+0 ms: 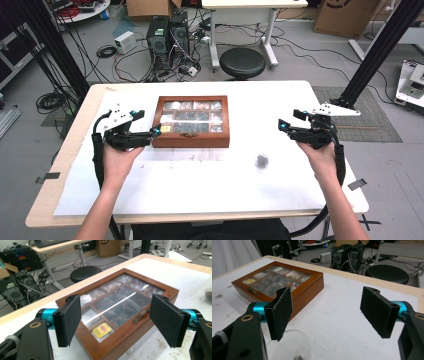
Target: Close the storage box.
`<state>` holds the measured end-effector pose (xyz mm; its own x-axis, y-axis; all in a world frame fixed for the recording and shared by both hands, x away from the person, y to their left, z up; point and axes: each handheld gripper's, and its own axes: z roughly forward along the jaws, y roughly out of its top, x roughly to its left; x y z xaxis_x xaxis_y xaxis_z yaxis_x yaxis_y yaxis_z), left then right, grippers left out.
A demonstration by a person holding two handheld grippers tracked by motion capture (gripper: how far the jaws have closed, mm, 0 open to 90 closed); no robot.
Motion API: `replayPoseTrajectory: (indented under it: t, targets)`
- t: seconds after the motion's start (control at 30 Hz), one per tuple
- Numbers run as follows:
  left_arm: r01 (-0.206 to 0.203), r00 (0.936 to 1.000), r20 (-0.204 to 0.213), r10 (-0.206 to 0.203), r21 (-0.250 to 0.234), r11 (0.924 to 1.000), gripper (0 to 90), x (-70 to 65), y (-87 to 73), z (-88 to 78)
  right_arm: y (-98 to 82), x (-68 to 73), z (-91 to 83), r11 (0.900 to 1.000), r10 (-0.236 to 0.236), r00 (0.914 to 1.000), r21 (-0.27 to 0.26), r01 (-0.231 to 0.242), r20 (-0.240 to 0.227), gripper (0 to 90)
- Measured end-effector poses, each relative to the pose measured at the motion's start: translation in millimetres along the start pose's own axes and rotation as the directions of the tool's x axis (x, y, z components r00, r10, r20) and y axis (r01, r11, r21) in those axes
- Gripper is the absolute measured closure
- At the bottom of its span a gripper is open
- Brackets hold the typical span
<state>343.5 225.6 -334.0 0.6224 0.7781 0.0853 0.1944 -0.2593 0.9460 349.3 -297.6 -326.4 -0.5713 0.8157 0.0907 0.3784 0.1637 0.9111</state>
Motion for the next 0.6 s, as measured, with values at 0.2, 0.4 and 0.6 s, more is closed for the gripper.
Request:
replayPoseTrajectory:
  t: [0.2,0.4,0.6]
  targets:
    - [-0.022,0.9997,0.008,0.022,-0.037,0.9991,25.3,-4.3,17.2,1.2,0.5,-1.4,-1.1,1.0,-0.001,1.0,-0.002,0.001,0.002,25.9]
    - [-0.025,0.9996,0.013,0.026,-0.052,0.9983,25.2,-6.4,23.3,1.0,1.0,-1.6,-2.4,1.0,-0.004,1.0,-0.005,0.004,0.002,25.6]
    - [-0.008,0.9999,0.015,0.009,-0.062,0.998,25.2,-2.5,20.6,-0.4,0.6,-0.9,-3.1,1.0,-0.007,1.0,-0.004,0.007,0.004,25.4]
